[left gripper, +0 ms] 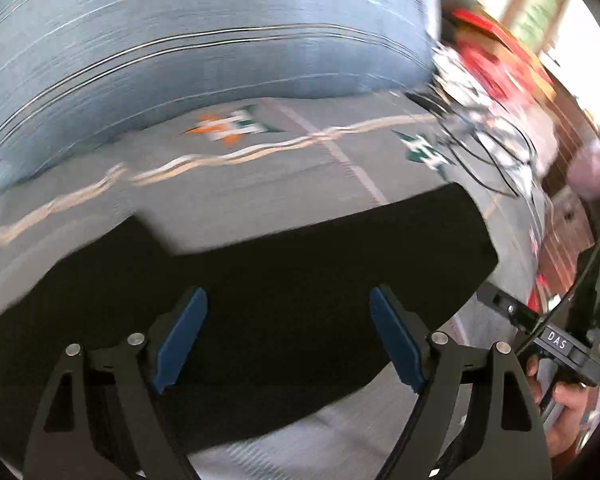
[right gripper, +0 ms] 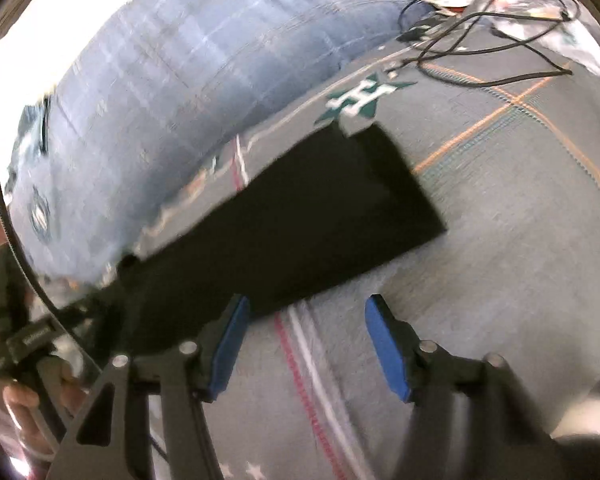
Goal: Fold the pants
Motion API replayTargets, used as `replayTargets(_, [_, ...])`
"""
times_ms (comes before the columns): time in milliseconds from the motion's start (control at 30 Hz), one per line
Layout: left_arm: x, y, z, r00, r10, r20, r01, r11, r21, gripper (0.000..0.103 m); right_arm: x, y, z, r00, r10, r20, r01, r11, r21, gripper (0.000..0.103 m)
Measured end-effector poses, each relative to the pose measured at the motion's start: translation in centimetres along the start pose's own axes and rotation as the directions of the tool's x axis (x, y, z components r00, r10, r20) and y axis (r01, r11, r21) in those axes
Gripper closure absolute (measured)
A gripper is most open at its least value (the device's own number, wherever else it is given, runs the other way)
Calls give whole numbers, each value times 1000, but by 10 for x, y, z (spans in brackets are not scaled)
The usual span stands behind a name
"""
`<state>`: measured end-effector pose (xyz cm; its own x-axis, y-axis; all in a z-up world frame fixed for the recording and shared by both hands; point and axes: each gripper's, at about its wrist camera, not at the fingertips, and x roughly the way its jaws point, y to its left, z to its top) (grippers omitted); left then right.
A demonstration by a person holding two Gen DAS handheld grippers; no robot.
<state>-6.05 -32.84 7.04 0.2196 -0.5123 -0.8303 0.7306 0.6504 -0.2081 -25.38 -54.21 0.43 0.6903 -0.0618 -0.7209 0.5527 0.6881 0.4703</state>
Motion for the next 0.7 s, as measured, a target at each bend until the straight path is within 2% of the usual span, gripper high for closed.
replayTargets(67, [6, -17, 9, 1000, 13, 1, -13, 998, 55, 19, -9, -3, 7, 999, -10, 45, 11, 1000, -9, 39])
replayTargets(167, [6, -26, 17, 1000, 24, 13, -25, 996, 83, 19, -26, -2, 21, 994, -34, 102, 40, 997, -61, 40])
replayTargets(267, [6, -18, 18, 1000, 5, 11, -6, 999, 46, 19, -27, 5, 37, 988, -71, 138, 91, 986, -143, 40])
replayTargets(333, [8, -12, 17, 1000, 2, 4, -2, 1000, 15, 19, -12, 12, 51, 989, -87, 123, 112, 971, -213, 44])
replayTargets(400, [9, -9, 14, 1000, 12, -1, -12, 1000, 1, 19, 12, 16, 62, 990, -120, 69, 134, 955, -266, 51])
replayTargets(433, [9, -5, 13, 1000, 19, -2, -19, 1000, -5, 19, 28, 14, 67, 990, -141, 25, 143, 952, -272, 67])
replayTargets(467, [9, -4, 13, 1000, 21, -2, -21, 1000, -8, 19, 37, 14, 67, 989, -147, -2, 141, 951, -276, 95])
replayTargets(533, [8, -1, 13, 1000, 28, -3, -28, 1000, -10, 19, 41, 15, 66, 990, -143, -12, 133, 945, -298, 98])
replayTargets(633, [7, -2, 18, 999, 32, 6, -32, 999, -1, 19, 13, 14, 72, 993, -86, 81, 106, 955, -276, 98])
replayTargets(700, [9, -4, 22, 1000, 30, 11, -30, 1000, -2, 19, 8, 11, 75, 989, -102, 105, 126, 960, -251, 98])
